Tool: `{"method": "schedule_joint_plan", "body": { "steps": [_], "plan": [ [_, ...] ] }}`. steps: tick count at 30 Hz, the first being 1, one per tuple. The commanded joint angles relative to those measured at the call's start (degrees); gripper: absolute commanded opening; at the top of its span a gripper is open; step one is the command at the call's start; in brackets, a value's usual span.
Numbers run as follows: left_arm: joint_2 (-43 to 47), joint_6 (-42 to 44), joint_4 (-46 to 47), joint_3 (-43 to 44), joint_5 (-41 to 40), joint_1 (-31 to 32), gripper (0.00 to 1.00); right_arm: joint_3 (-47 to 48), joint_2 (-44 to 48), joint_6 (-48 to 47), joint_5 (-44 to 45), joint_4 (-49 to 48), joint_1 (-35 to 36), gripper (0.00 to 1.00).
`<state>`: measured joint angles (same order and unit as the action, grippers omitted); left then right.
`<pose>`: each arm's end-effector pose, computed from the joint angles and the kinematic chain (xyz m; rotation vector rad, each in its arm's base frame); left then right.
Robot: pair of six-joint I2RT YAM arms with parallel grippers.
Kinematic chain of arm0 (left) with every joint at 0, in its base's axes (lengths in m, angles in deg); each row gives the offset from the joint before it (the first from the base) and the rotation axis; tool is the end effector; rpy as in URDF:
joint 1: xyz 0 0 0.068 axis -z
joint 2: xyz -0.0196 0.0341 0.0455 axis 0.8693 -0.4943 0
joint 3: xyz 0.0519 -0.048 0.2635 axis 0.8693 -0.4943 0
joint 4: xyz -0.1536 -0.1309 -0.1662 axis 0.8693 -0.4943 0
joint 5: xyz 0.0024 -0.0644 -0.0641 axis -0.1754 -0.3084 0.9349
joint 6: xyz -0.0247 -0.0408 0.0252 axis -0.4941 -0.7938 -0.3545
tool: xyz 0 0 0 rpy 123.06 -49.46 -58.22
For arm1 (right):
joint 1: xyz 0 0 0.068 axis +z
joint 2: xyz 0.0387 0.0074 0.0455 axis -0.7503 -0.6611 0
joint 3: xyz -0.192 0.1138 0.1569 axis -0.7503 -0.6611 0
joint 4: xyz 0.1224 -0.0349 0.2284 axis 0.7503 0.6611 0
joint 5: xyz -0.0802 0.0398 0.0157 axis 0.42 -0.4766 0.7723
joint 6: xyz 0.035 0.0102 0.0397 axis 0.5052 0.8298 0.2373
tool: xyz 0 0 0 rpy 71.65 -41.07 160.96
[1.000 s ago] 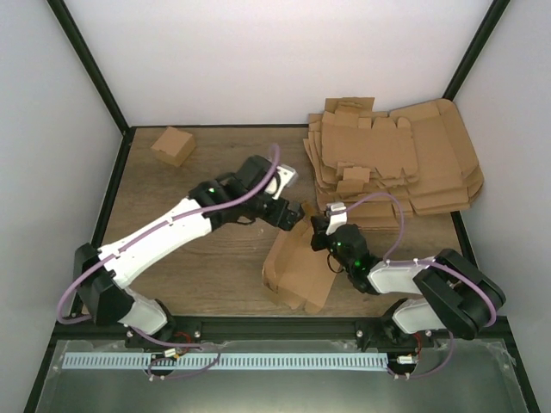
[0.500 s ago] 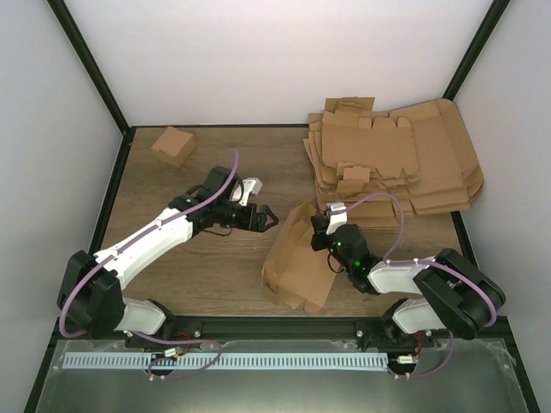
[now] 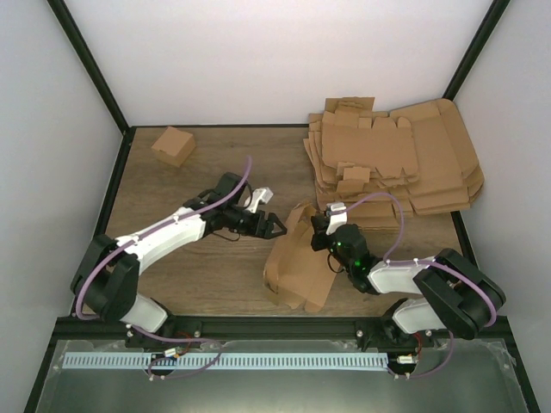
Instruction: Fold the paper box
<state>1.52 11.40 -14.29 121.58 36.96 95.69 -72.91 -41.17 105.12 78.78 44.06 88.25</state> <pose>0.2375 -0.1933 0.2288 0.5588 2.5445 -1.1646 0.1830 0.1430 0.1475 -0.1902 1.8988 0.5420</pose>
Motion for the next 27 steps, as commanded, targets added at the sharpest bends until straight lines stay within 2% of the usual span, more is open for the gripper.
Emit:
{"method": "schedule_joint_plan", "body": {
  "steps": [1, 9, 14, 17, 21, 27],
  "plan": [
    [-2.0, 1.4, 2.1, -0.5, 1.6, 1.3, 0.82, 0.4, 0.1, -0.5, 1.4, -0.7, 0.6, 0.01],
    [-5.8, 3.6, 0.1, -0.3, -2.5, 2.7, 0.79, 0.3, -0.1, -0.1, 1.2, -0.7, 0.6, 0.01],
    [-3.8, 3.2, -0.4, 0.3, -4.6, 2.9, 0.79, 0.3, 0.3, -0.2, 1.2, -0.3, 0.6, 0.01],
    [-3.3, 3.8, -2.4, 2.5, -6.9, 5.3, 0.78, 0.3, 0.2, 0.0, 1.2, -0.1, 0.6, 0.01],
    [-3.9, 3.3, -2.3, 4.4, -5.3, 8.0, 0.79, 0.4, -0.1, 0.1, 1.3, -0.3, 0.6, 0.01],
    [-5.1, 2.0, -0.3, 3.8, -1.8, 8.3, 0.79, 0.2, 0.0, 0.2, 1.2, -0.4, 0.6, 0.01]
  ]
}}
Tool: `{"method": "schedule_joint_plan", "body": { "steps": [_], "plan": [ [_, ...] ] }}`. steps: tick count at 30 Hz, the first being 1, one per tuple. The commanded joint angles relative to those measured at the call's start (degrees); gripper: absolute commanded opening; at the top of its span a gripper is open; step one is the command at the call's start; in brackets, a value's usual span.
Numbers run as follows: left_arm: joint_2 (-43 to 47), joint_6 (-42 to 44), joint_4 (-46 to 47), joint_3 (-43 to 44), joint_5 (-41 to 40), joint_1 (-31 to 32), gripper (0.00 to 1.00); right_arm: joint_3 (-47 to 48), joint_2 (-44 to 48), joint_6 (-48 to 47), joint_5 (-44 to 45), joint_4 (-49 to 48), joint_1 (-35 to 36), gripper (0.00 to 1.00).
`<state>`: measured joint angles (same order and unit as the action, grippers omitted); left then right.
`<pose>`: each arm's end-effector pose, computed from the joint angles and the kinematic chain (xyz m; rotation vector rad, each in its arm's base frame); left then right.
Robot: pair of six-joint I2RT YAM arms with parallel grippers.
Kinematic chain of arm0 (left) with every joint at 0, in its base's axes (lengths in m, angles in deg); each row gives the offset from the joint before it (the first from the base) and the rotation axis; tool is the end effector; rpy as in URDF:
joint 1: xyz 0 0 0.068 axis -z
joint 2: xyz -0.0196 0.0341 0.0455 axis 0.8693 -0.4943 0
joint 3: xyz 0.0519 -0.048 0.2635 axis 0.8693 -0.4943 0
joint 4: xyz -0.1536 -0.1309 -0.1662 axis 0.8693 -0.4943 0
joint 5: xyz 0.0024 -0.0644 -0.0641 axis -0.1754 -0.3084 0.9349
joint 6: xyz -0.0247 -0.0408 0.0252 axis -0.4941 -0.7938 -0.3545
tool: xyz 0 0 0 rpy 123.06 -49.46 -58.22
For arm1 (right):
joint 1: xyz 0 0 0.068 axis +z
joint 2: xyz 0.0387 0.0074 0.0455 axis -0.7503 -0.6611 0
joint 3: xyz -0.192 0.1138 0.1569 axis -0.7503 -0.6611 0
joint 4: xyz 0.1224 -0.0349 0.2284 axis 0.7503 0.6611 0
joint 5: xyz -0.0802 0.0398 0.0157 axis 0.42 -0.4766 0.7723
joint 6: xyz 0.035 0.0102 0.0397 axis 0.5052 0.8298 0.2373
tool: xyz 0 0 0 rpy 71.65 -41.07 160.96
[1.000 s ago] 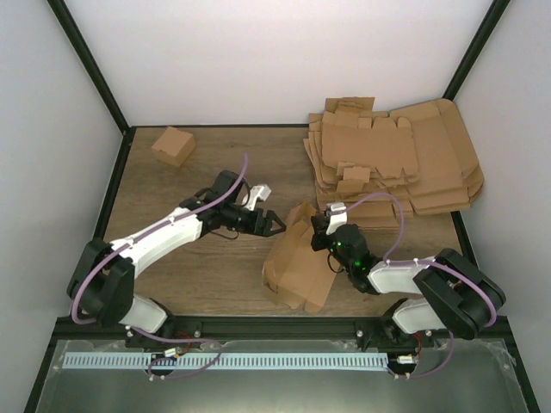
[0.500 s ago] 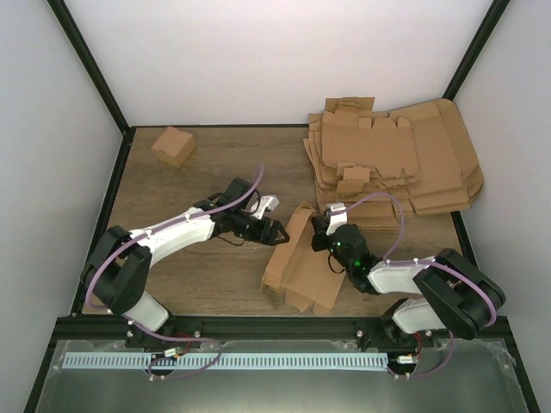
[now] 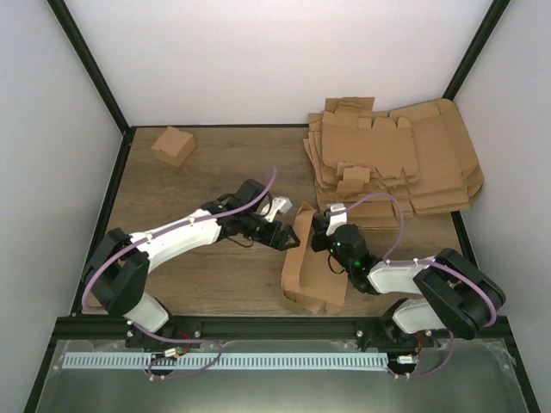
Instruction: Fold the paper box
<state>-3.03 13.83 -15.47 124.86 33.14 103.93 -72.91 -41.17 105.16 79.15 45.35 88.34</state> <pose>0.2208 -0.2354 0.2206 0.7642 2.5629 -1.1023 0.1823 0.1426 0.1452 -0.1917 1.9193 0.5273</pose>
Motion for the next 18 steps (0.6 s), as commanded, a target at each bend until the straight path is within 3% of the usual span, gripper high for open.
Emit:
{"method": "schedule_joint_plan", "body": {
  "steps": [1, 5, 13, 18],
  "plan": [
    [-0.7, -0.8, 1.5, 0.4, 2.8, 0.0, 0.80, 0.2, 0.1, 0.1, 0.9, -1.6, 0.5, 0.01],
    [0.6, -4.2, 5.5, -0.6, 5.0, 0.0, 0.89, 0.2, 0.4, 0.1, 0.9, -1.5, 0.5, 0.01],
    [0.3, -8.6, 9.2, -1.6, 7.3, 0.4, 0.86, 0.3, 0.1, 0.2, 0.9, -1.6, 0.5, 0.01],
    [1.3, -10.3, 11.5, -1.6, 9.4, 0.5, 0.91, 0.3, 0.4, 0.2, 1.2, -1.5, 0.5, 0.01]
  ]
}}
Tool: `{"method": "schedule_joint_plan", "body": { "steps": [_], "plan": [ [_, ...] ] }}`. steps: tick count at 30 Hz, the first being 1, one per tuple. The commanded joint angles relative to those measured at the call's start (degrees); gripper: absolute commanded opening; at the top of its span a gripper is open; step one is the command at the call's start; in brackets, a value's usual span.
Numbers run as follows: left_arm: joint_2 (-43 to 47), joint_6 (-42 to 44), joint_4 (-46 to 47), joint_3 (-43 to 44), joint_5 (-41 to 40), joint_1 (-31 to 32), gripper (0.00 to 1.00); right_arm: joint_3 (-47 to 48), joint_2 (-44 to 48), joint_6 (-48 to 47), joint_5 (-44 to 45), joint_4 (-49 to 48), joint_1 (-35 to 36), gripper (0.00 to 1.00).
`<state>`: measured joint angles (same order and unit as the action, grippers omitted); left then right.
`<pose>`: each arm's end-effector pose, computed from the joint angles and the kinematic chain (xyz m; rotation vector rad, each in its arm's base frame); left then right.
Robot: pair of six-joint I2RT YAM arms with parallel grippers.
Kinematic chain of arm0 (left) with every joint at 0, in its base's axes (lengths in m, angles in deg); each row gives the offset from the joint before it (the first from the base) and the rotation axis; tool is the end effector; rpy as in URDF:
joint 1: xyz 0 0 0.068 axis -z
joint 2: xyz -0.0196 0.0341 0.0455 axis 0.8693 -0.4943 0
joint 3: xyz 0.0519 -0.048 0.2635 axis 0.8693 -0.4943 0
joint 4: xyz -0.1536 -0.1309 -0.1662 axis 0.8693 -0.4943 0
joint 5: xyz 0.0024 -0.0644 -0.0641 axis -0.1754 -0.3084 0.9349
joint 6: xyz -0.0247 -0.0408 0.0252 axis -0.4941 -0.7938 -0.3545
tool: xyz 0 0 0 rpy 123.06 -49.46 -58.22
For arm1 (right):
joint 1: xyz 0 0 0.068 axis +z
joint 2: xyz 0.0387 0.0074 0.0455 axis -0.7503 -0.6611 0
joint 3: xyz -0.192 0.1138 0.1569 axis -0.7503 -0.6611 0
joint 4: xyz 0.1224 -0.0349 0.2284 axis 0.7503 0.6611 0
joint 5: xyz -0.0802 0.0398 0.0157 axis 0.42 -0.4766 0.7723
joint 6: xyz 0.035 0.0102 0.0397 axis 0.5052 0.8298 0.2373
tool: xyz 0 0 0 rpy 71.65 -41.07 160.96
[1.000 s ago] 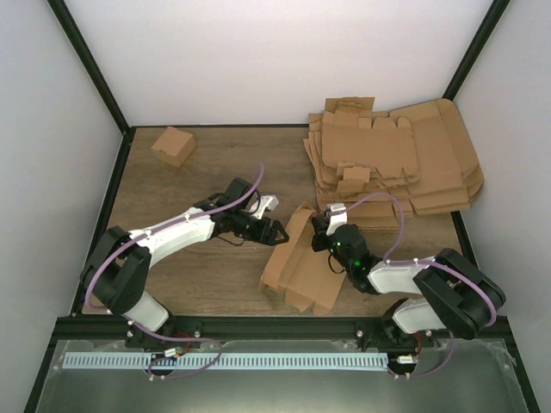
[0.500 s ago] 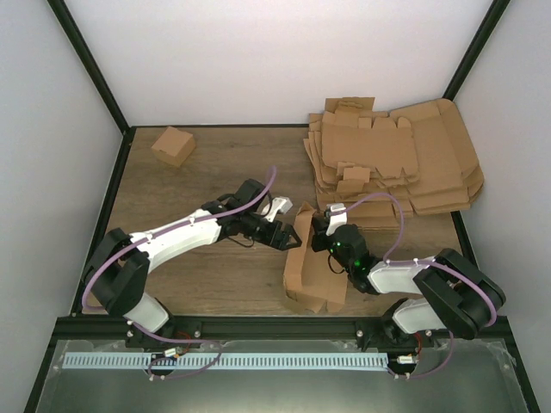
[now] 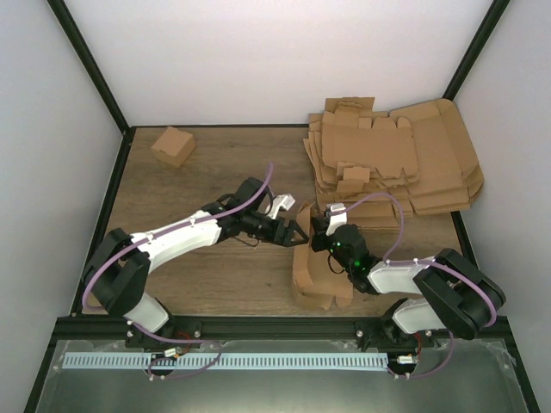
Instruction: Fold the paper box
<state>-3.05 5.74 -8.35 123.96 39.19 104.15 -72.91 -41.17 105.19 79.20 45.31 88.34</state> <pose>0.2221 -0.2427 0.2256 0.6745 2.5297 -1.3123 0.1823 0.1426 0.1453 -0.1905 1.9187 0.5272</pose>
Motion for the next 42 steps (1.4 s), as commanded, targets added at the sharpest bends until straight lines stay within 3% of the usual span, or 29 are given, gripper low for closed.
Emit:
{"method": "schedule_joint_plan", "body": {
  "steps": [1, 6, 10, 12, 24, 33, 42],
  "plan": [
    [1.7, -2.7, 5.0, -0.8, 3.6, 0.3, 0.92, 0.2, 0.4, 0.2, 1.2, -1.4, 0.6, 0.01],
    [2.6, -3.3, 5.3, -1.0, 2.8, 0.3, 0.95, 0.2, 0.6, 0.2, 1.3, -1.4, 0.5, 0.01],
    [1.0, -3.6, 5.1, -2.2, 2.6, 0.3, 0.73, 0.2, 0.7, 0.2, 1.3, -1.4, 0.5, 0.01],
    [0.1, -3.1, 3.2, -2.1, 1.0, 0.5, 0.68, 0.2, 0.7, 0.2, 1.3, -1.3, 0.6, 0.01],
    [-5.0, 0.5, -4.3, 2.1, -8.8, 4.8, 0.73, 0.6, 2.5, 0.3, 1.0, 0.7, 0.6, 0.01],
    [-6.9, 5.7, -13.5, 8.9, -16.6, 5.8, 0.63, 0.8, 9.1, -1.1, -0.2, 6.8, 0.5, 0.01],
    [-7.9, 13.9, -26.2, 17.2, -19.0, 3.4, 0.63, 10.3, 6.0, 1.0, -5.3, 16.9, 0.5, 0.01]
  ]
}}
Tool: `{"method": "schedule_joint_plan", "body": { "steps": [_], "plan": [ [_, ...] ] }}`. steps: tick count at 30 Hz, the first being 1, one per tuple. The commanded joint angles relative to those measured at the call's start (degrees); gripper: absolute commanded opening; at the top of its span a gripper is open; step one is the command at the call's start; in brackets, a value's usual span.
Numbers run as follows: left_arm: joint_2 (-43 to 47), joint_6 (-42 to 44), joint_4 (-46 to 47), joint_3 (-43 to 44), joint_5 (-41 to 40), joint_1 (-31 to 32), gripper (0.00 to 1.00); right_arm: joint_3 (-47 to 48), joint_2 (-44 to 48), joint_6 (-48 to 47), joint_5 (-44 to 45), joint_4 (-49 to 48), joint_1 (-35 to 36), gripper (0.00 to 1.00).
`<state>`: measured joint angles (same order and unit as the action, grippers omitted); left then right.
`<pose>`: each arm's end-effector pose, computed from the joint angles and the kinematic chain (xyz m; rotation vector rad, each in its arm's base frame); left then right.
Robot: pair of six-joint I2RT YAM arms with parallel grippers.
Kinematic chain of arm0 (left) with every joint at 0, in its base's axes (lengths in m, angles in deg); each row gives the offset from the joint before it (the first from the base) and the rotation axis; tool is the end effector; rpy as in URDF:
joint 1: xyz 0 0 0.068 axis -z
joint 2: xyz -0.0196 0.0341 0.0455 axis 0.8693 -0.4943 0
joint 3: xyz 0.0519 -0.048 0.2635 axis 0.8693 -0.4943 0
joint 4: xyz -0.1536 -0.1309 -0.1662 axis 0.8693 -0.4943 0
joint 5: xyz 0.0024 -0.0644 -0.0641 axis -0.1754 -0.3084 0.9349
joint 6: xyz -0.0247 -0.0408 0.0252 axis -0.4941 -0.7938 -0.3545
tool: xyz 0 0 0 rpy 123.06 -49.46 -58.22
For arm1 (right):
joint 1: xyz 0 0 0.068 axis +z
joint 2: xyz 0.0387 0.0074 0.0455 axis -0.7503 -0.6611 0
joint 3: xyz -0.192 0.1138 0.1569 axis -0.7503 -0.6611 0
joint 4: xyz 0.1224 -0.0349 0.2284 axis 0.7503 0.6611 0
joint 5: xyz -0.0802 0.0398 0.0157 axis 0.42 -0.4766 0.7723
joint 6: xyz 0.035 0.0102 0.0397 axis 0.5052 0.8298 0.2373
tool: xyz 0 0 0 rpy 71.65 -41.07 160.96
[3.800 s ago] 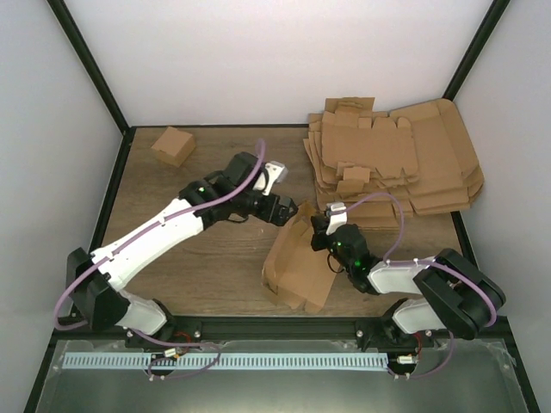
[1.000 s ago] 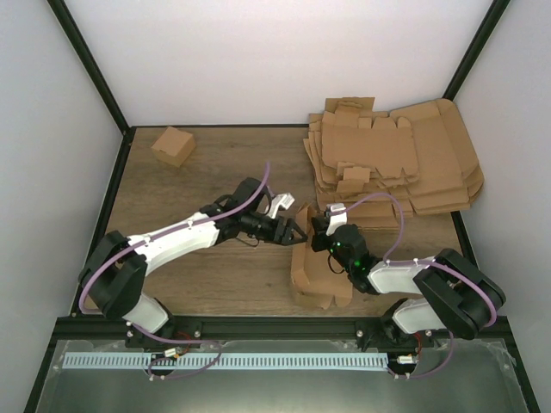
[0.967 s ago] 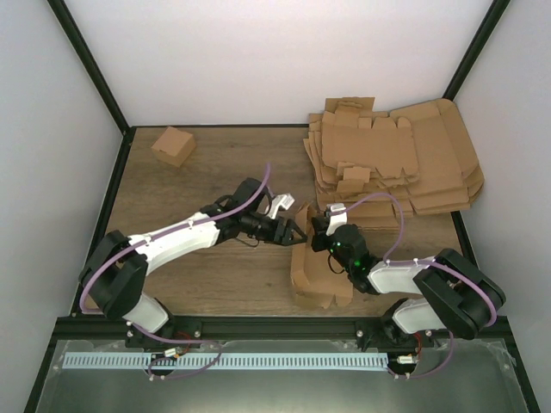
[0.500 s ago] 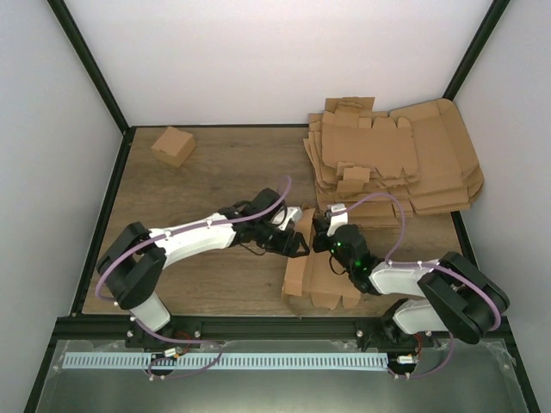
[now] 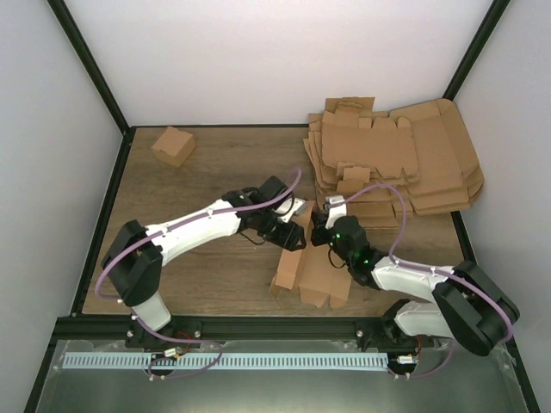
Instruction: Fold the paper box
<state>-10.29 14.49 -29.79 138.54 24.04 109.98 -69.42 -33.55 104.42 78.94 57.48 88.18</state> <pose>0.2176 -0.2763 0.2361 0.8478 2.6849 -0.8665 0.1822 0.1418 0.1689 -0.2081 1.9340 0.5120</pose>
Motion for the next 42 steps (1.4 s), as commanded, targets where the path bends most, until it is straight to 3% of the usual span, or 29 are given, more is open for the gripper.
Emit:
{"method": "schedule_joint_plan", "body": {
  "steps": [1, 6, 14, 20, 24, 35, 42],
  "plan": [
    [-0.2, 5.9, -5.5, 2.5, -3.4, -3.3, 0.63, 8.4, -2.4, 2.2, -5.9, 6.2, 0.7, 0.01],
    [1.2, 9.8, -8.5, 1.1, -2.4, -8.1, 0.63, 16.6, -6.8, 3.9, -8.6, 13.6, 0.7, 0.01],
    [4.2, 12.1, -7.4, -2.3, 0.6, -14.0, 0.63, 20.1, -11.7, 5.5, -11.1, 20.4, 0.7, 0.01],
    [2.9, 13.3, -7.3, -3.3, 2.4, -14.1, 0.56, 18.9, -11.7, 6.8, -12.6, 19.5, 0.7, 0.01],
    [4.1, 11.9, -7.0, -4.1, -0.5, -13.7, 0.54, 17.7, -11.1, 8.5, -13.7, 19.5, 0.7, 0.01],
    [8.5, 11.7, -8.3, -3.8, -33.8, -0.4, 0.51, 17.2, -10.6, 10.5, -13.5, 20.0, 0.7, 0.01],
    [8.5, 11.9, -10.5, -1.9, -45.6, 6.1, 0.47, 17.1, -10.4, 10.3, -12.9, 19.9, 0.7, 0.01]
  ]
}}
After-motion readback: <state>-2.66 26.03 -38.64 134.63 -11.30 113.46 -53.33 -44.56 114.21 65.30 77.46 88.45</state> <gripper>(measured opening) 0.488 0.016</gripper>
